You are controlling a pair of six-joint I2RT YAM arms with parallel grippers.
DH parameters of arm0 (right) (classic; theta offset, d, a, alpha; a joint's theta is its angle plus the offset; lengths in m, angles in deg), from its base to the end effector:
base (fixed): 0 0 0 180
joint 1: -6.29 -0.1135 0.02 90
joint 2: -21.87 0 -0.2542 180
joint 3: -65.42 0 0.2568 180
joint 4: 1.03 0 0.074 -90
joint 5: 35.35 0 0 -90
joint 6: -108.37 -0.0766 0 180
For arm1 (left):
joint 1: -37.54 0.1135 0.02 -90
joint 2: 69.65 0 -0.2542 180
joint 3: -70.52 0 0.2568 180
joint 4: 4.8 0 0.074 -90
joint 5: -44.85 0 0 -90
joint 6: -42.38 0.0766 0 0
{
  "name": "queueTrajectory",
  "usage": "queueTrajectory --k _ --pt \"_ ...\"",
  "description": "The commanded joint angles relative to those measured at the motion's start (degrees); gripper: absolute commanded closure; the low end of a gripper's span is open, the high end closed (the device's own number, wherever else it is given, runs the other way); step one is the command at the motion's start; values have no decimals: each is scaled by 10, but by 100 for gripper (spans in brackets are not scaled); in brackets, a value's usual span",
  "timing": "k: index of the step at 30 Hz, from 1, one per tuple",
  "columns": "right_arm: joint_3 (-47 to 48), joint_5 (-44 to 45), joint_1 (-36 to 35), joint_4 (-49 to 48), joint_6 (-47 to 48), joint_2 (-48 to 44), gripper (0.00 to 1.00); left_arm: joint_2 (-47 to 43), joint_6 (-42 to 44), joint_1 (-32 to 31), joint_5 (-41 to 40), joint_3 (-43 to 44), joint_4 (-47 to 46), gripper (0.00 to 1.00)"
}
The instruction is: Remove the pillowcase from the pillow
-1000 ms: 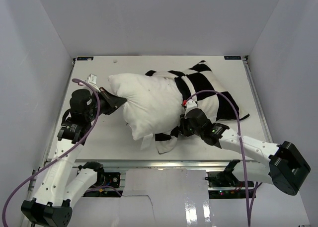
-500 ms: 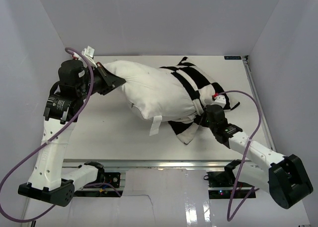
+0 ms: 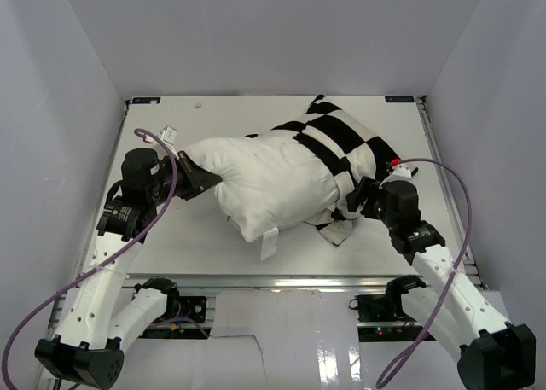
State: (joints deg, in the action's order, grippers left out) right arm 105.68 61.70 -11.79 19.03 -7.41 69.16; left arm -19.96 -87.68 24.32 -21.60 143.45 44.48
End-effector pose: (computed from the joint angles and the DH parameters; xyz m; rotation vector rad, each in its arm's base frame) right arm 0.2273 0.0643 0.2005 0.2154 2.0468 0.3523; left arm 0.2082 -0.0804 0.3454 -0.2231 2.1208 -0.9860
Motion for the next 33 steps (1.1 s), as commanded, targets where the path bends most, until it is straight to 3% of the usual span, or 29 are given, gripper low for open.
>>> queueTrajectory --k 1,7,15,21,33 --pt "62 -31 -6 67 27 -60 18 -30 16 4 11 -32 -85 100" --pt "157 -106 -15 74 49 -62 5 -87 16 4 4 -80 -96 100" --pt "369 -137 -101 68 125 143 2 -114 -1 4 38 -120 -113 100" --pt "487 -109 -170 60 201 309 2 -130 -3 3 45 -142 -115 100" --pt "614 68 -175 84 302 548 2 -165 -9 3 55 -170 -116 100"
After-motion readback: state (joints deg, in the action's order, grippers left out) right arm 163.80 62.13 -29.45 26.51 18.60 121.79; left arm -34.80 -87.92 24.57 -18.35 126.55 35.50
